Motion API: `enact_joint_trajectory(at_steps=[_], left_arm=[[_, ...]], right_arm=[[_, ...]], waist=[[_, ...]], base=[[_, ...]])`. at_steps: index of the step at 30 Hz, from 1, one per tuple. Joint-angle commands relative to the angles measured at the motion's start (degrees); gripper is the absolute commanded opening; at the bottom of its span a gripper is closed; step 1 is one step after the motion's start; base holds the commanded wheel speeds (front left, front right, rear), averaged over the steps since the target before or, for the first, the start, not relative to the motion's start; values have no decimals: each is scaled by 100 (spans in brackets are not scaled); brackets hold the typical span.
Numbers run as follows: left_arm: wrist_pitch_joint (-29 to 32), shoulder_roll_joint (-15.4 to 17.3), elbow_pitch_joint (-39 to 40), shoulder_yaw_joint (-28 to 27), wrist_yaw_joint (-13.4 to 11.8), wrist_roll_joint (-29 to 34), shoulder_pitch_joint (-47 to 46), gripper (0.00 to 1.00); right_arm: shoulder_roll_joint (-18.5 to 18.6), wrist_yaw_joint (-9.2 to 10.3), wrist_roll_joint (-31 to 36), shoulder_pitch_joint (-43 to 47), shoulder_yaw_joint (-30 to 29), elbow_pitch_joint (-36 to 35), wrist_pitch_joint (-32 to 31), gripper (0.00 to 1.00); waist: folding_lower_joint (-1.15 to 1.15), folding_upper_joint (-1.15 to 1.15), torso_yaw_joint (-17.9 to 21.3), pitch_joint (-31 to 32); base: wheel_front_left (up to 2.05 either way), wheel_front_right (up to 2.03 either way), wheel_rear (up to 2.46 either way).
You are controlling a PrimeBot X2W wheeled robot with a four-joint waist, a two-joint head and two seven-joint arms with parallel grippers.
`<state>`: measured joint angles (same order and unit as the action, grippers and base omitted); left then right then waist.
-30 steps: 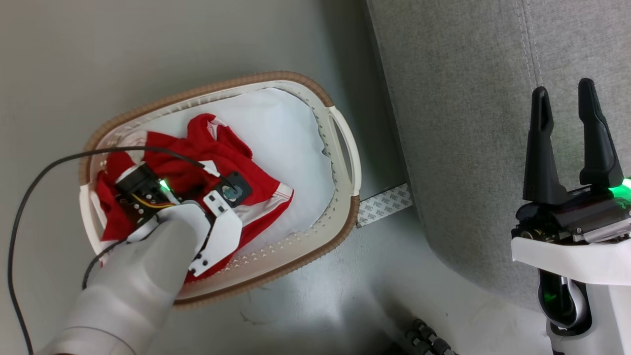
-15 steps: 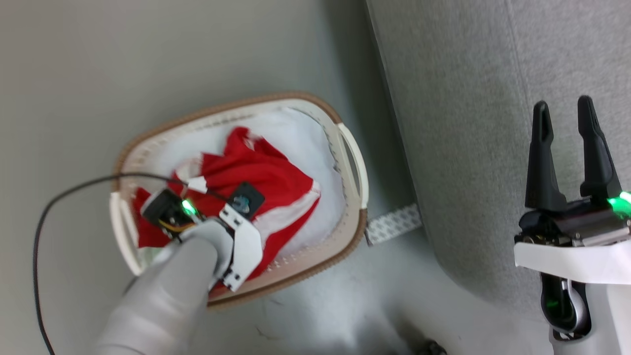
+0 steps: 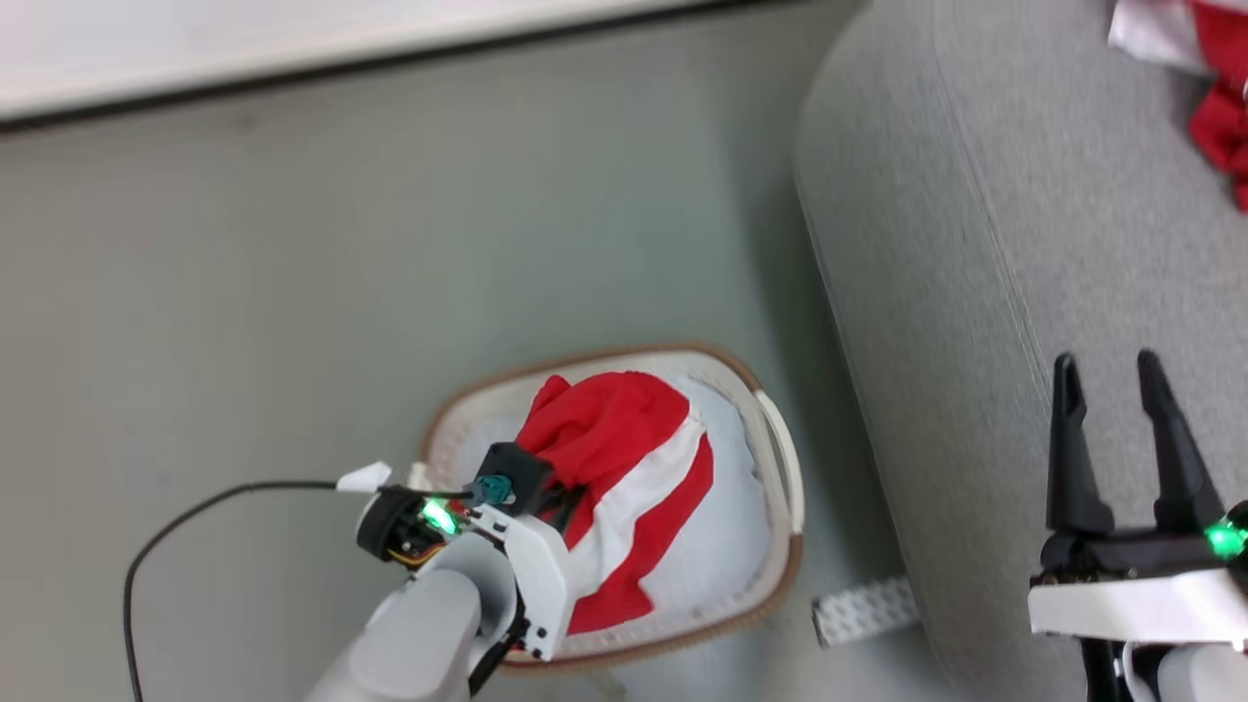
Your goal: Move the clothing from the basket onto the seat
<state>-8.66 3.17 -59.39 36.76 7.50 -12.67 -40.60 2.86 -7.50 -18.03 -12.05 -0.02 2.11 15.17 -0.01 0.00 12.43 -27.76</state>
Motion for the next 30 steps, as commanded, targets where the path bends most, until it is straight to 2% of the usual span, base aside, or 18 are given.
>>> enact_joint_trajectory(at_steps=[1,10,20,30], left_arm=[[-47,-2,133,-23,-6,-194,186,0],[-32,44,1209,-274,-40,-849,637,0],[339,265,2964,-538,-349,-1184,1061,0],[764,510,4598,-744,-750,-1372,1492,0]], right_arm=[[13,2,62,138,-28,74,-3,100],[12,2,286,577,-53,404,-3,100],[209,2,376,974,219,782,-3,100],[222,2,222,1263,650,975,-3,100]], waist=[[1,0,-503,741],[1,0,-854,1640],[1,0,-1108,2222],[1,0,-1103,2724]], base=[[0,0,0],[0,0,0],[0,0,0],[0,0,0]])
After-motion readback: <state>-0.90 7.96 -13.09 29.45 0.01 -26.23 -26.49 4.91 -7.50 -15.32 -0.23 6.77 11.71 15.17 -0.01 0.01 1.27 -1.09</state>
